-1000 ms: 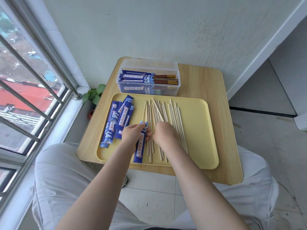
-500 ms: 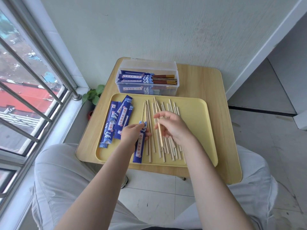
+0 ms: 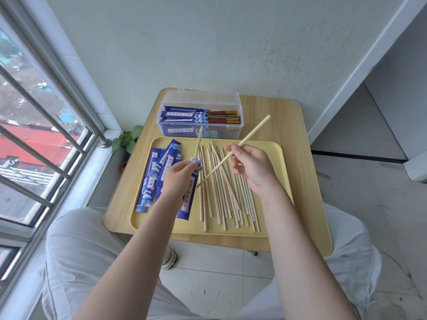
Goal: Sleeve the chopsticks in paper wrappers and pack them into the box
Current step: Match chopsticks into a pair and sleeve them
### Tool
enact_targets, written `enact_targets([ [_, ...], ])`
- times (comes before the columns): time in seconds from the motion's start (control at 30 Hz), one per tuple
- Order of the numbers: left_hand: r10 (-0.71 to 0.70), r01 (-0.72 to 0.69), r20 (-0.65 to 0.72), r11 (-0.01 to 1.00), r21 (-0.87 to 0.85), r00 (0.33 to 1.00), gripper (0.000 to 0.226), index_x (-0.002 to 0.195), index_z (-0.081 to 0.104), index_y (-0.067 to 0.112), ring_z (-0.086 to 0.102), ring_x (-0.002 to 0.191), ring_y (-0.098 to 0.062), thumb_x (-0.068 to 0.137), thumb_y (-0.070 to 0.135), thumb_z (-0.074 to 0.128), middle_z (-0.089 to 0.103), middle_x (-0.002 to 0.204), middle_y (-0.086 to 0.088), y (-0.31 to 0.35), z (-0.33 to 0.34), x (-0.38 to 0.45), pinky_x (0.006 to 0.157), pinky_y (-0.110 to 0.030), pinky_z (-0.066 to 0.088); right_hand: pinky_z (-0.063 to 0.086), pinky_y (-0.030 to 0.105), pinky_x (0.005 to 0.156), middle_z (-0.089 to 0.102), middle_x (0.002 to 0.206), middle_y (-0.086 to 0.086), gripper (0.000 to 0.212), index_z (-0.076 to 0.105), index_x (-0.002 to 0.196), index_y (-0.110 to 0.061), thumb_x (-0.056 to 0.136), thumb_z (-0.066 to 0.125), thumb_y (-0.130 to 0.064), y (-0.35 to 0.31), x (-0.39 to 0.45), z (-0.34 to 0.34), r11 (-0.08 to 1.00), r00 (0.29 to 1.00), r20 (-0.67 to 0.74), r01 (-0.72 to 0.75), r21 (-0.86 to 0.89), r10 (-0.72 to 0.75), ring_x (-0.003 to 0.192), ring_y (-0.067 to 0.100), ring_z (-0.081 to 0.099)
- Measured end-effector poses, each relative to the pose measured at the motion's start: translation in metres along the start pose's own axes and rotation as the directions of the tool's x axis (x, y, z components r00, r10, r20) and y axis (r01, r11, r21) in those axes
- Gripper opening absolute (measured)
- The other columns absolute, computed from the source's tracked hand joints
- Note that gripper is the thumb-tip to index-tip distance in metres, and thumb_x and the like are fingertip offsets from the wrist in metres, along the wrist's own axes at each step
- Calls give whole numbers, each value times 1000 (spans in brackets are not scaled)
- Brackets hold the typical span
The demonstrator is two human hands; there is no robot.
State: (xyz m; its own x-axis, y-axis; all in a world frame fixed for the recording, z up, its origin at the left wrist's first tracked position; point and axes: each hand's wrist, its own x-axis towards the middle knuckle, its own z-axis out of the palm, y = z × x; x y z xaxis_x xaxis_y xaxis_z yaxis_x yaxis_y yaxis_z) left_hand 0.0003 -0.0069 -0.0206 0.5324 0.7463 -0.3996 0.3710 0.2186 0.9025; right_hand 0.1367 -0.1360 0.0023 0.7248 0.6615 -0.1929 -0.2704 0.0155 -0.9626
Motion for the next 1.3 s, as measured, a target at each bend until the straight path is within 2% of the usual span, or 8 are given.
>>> enact_targets([
  [0.17, 5, 5, 290, 999, -35, 957, 18, 100, 68, 8, 71, 72, -20, 99, 25, 61, 76, 88, -8, 8, 2, -8, 72, -31, 58, 54, 28, 62, 66, 83, 8, 18, 73, 101, -5, 101, 56, -8, 4, 3, 3, 1000, 999, -21, -26, -12, 26, 68, 16, 61],
  [0.4, -62, 80, 218, 994, -75, 974, 18, 103, 67, 5, 73, 71, -20, 99, 22, 62, 77, 85, -6, 2, 4, -8, 69, -31, 59, 51, 25, 58, 71, 90, 8, 27, 62, 124, -14, 102, 50, -4, 8, 9, 2, 975, 993, -106, -65, -214, 43, 66, 12, 60],
  [0.5, -110, 113, 53, 993, -45, 992, 15, 97, 68, 9, 71, 70, -17, 98, 23, 63, 76, 87, -6, -6, 0, 0, 64, -27, 58, 51, 32, 64, 70, 90, 7, 25, 66, 119, -5, 98, 52, -8, 13, 15, 0, 863, 987, -157, -96, -497, 19, 67, 17, 61],
  [0.6, -174, 174, 4, 985, -11, 985, 14, 93, 68, 14, 72, 80, -23, 96, 27, 65, 75, 95, -10, -16, -3, 7, 72, -33, 60, 54, 44, 91, 68, 116, 20, 33, 62, 123, 7, 97, 56, -13, 19, 21, 4, 667, 979, -202, -159, -728, 13, 104, 35, 65],
  [0.7, -206, 207, -30, 977, 48, 978, 16, 90, 69, 21, 69, 87, -28, 94, 36, 66, 73, 97, -10, -23, -4, 11, 84, -39, 57, 48, 32, 86, 61, 129, 14, 34, 61, 129, -2, 99, 57, -20, 24, 24, 12, 510, 981, -193, -168, -844, 5, 111, 31, 61],
  [0.83, -204, 204, -32, 979, 1, 978, 17, 92, 72, 19, 72, 95, -31, 94, 35, 67, 76, 94, -8, -27, 1, 14, 91, -47, 58, 44, 29, 75, 56, 110, 3, 11, 63, 105, -10, 96, 58, -15, 31, 21, 25, 377, 993, -110, -86, -922, -44, 89, 21, 55],
  [1.03, -200, 197, -22, 976, -96, 980, 16, 97, 70, 7, 71, 75, -22, 97, 22, 64, 77, 88, -12, -31, 5, 14, 84, -42, 61, 41, 29, 58, 54, 83, 3, 11, 55, 86, -10, 92, 58, -2, 49, 2, 51, 72, 986, -38, -50, -996, 161, 73, 22, 54],
  [1.3, -165, 161, -33, 982, -96, 986, 15, 93, 70, 6, 72, 75, -19, 96, 20, 65, 76, 88, -12, -36, 5, 14, 75, -33, 62, 41, 28, 63, 48, 77, 1, 25, 47, 75, -12, 93, 62, -3, 53, 1, 48, 79, 992, -63, -72, -994, 112, 75, 20, 52],
])
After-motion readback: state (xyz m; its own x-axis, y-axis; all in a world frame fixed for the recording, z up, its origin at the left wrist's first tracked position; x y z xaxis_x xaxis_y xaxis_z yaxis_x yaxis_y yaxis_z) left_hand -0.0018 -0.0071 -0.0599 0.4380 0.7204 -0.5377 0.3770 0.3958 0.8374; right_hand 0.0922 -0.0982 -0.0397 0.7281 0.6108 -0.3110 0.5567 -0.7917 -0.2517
